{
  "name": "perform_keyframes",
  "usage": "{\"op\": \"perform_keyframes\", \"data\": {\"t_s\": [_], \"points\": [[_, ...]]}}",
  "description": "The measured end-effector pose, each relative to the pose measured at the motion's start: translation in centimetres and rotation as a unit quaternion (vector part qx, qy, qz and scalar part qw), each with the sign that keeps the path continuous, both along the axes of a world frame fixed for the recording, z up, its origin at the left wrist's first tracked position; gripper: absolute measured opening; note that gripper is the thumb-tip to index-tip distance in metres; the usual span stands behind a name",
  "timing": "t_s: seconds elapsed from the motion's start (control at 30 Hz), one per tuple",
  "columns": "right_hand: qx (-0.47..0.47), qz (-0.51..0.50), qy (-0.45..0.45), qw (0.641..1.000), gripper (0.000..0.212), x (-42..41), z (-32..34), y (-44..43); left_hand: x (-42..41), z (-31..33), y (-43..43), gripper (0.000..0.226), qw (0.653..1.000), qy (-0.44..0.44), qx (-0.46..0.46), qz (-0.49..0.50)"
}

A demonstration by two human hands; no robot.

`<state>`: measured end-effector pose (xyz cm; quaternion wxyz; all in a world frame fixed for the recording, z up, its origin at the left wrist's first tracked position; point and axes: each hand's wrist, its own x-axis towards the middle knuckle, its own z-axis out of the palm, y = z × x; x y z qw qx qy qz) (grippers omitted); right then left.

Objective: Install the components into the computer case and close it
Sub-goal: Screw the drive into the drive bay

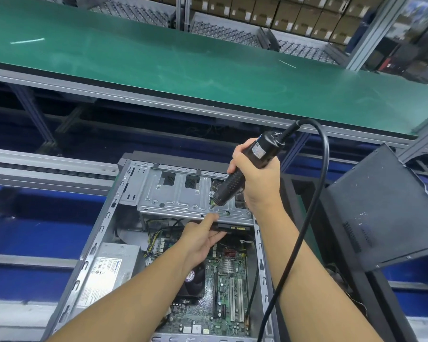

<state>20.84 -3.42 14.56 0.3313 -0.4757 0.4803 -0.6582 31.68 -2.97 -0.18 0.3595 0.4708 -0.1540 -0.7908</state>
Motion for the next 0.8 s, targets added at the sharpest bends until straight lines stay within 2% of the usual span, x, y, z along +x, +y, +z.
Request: {"op": "perform_keyframes", "data": {"t_s": [0.23, 0.3, 0.4, 0.53, 0.8], "points": [[0.018, -0.004, 0.003, 1.000, 0.020, -0.2, -0.2, -0.5, 0.1, 0.3, 0.0, 0.024, 1.000, 0.023, 0.008, -0.015], [0.021, 0.014, 0.036, 0.999, 0.020, 0.1, 0.0, -0.7, 0.0, 0.5, 0.0, 0.022, 1.000, 0.017, 0.010, -0.008], [0.032, 0.049, 0.115, 0.992, 0.005, 1.1, 0.7, -1.1, 0.0, 0.7, 0.0, 0.023, 1.000, 0.015, 0.015, 0.000], [0.045, 0.059, 0.173, 0.982, 0.006, 2.0, 1.3, -1.5, -0.1, 0.7, 0.0, 0.023, 1.000, 0.022, 0.017, 0.000], [0.074, 0.050, 0.152, 0.984, 0.006, 2.0, 1.2, -1.6, -0.1, 0.5, 0.1, 0.020, 0.999, 0.028, 0.015, -0.001]]}}
